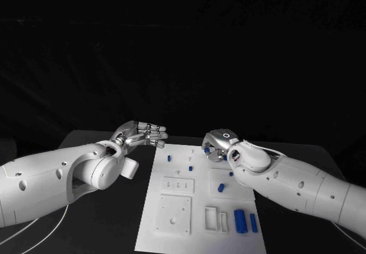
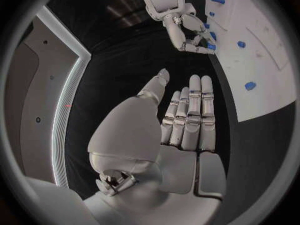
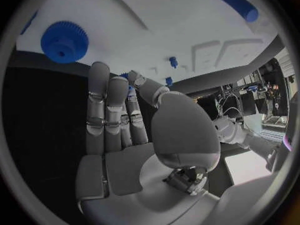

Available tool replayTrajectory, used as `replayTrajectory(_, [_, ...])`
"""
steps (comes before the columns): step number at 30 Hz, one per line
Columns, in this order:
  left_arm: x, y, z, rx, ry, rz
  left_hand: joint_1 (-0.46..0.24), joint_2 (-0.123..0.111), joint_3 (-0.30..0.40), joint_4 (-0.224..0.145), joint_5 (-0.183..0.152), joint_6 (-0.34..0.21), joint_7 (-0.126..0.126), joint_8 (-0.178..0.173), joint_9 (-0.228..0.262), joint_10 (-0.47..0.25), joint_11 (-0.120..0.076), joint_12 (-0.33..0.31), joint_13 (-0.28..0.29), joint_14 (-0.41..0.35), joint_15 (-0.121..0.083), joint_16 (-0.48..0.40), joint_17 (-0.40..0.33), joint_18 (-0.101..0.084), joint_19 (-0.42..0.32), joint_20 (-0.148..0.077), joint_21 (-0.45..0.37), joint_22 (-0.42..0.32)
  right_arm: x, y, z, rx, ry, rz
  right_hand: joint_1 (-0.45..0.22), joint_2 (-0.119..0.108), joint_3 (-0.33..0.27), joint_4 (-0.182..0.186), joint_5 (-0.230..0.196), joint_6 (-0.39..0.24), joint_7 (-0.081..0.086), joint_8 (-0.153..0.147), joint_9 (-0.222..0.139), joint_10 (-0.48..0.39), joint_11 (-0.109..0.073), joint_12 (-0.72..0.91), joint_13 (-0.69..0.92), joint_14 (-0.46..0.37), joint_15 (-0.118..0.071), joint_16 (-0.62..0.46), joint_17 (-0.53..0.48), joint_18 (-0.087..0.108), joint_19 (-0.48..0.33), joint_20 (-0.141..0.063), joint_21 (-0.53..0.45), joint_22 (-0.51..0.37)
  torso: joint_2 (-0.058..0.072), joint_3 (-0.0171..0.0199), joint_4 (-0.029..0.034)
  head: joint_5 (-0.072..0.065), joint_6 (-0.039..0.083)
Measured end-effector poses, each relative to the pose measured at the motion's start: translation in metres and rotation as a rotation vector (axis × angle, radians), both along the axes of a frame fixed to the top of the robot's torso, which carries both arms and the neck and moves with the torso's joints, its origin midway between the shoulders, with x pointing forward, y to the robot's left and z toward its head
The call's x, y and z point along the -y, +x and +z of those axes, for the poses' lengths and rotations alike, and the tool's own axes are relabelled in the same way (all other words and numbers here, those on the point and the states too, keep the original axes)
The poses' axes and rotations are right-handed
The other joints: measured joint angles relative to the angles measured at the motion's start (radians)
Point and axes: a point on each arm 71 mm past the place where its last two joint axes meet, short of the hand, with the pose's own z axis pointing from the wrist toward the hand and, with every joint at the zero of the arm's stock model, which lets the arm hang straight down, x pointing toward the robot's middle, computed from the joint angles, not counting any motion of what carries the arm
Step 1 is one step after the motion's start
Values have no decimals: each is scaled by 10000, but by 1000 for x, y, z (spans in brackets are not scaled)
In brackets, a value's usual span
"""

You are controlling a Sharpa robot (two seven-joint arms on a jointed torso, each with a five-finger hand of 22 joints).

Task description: Assemble the parts on the task board

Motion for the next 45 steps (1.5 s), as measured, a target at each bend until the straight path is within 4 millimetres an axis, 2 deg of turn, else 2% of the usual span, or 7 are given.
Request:
replayTrajectory(5, [2, 0, 0, 6, -1, -37, 12, -12, 0, 0, 0, 0, 0, 0, -1, 0, 0, 0, 0, 0, 0, 0, 0, 0, 0, 0, 0, 0, -11, 5, 2, 87, 82, -19, 0, 0, -1, 0, -2, 0, 0, 0, -14, 0, 0, -11, 0, 3, -2, 0, 0, -30, 0, 0, 0, 18, 22, -1, 23, -1, 42])
replayTrajectory(11, [5, 0, 1, 17, 0, -109, 12, -12, 0, 0, 0, 0, 0, 0, -2, 0, 0, 0, 0, 0, 0, 0, -1, 0, 0, 0, 0, 1, -25, 9, 6, 200, 206, 37, 0, 0, -3, -1, -10, -1, 0, 0, -16, 17, 17, -8, 0, 4, -2, -60, 24, -84, 0, 0, -115, 168, 48, -33, 58, -25, 76])
replayTrajectory(17, [8, 0, 1, 30, -1, -189, 12, -12, 0, 0, 0, 0, 0, 0, -2, 0, 0, 0, -1, 0, 0, 0, -1, 0, 0, 0, 0, 1, -35, 11, 6, 240, 277, 78, 0, 0, 26, -32, -39, -1, 1, 0, -17, 19, 19, 12, 0, 4, -2, -59, 31, -67, 0, 0, -115, 209, 76, -87, 122, -74, 103])
replayTrajectory(28, [10, 0, 4, 86, 7, -263, 12, -12, 0, 0, 0, 0, 0, 0, -3, 0, 0, 0, -1, 0, 0, 0, -1, 0, 0, 0, 0, 1, -43, 14, 5, 265, 320, 74, -1, -1, 15, -42, -48, -4, 2, -1, -19, 20, 20, 42, 0, 5, -1, -59, 32, -62, 0, 2, -174, 284, 166, -184, 282, -122, 148])
replayTrajectory(36, [11, 1, 7, 139, 19, -286, 12, -12, 0, 0, 0, 0, 0, 0, -4, 0, 0, 0, -1, 0, 0, 0, -1, 0, 0, 0, 0, 2, -42, 15, 4, 256, 287, 31, -2, -2, 16, -46, 2, -5, 3, -2, -33, 16, 16, 41, 0, 6, -1, -59, 41, -60, 0, 3, -217, 356, 208, -204, 293, -163, 136])
replayTrajectory(45, [10, 1, 9, 175, 32, -295, 12, -12, 0, 0, 0, 0, 0, 0, -5, 0, 0, 0, -1, 0, 0, 0, -2, 0, 0, 0, 45, 2, -39, 15, 3, 239, 176, -10, -16, -16, 41, -73, 4, 22, 30, -8, -34, 14, 14, 38, 0, 7, -1, -59, 55, -59, -1, 5, -233, 416, 218, -203, 289, -94, 62])
